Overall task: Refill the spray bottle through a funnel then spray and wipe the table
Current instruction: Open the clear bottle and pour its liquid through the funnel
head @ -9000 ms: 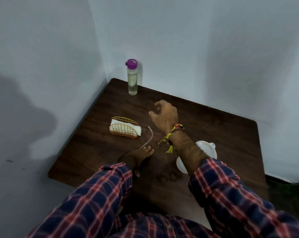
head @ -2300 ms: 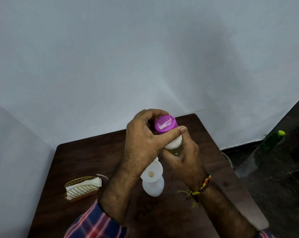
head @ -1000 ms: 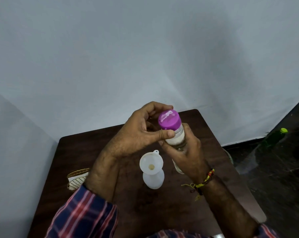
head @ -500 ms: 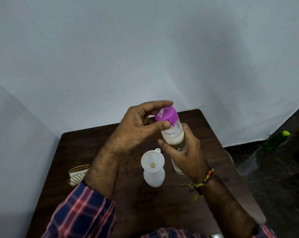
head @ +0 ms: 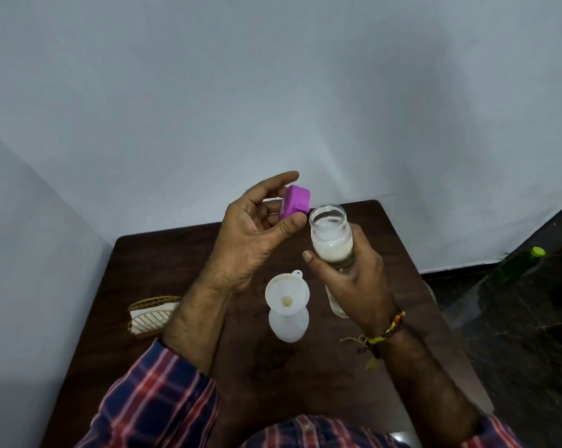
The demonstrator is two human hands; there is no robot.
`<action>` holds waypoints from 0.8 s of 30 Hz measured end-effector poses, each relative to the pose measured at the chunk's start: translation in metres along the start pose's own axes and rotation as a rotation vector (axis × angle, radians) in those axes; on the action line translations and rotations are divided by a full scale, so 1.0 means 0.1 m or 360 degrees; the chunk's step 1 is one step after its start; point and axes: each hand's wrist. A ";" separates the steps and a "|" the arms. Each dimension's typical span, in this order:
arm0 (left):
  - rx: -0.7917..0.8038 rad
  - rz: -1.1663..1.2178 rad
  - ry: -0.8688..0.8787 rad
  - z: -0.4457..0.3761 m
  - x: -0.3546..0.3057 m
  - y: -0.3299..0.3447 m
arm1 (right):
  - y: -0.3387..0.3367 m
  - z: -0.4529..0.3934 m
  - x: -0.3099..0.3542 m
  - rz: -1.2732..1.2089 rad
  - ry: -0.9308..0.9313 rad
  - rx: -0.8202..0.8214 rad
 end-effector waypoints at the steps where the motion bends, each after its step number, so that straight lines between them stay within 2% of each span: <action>1: -0.0029 -0.0015 -0.0025 0.03 0.07 0.00 | 0.00 0.01 -0.01 0.0006 0.0022 0.0004; 6: -0.0331 -0.0083 -0.0148 0.19 0.51 -0.07 | 0.01 0.04 -0.12 0.0066 0.0108 0.0069; 11: -0.0815 -0.0227 -0.0256 0.39 1.01 -0.18 | 0.04 0.13 -0.25 0.0130 0.0182 0.0137; 15: -0.0984 -0.0292 -0.0466 0.63 1.53 -0.32 | 0.05 0.18 -0.29 0.0173 0.0196 0.0076; 17: -0.0952 -0.0316 -0.0621 0.75 1.78 -0.37 | 0.03 0.21 -0.32 0.0215 0.0187 0.0036; 19: -0.0816 -0.0409 -0.0756 0.86 2.06 -0.40 | 0.00 0.24 -0.36 0.0241 0.0188 -0.0004; 24: -0.0502 -0.0901 -0.0940 0.98 2.54 -0.32 | -0.04 0.32 -0.43 0.0318 0.0220 -0.0022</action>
Point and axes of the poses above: each hand's wrist, its own z-axis away from the middle knuckle, its own y-axis out of the palm, x = y × z, and after that the axes turned 13 degrees about -z, right-handed
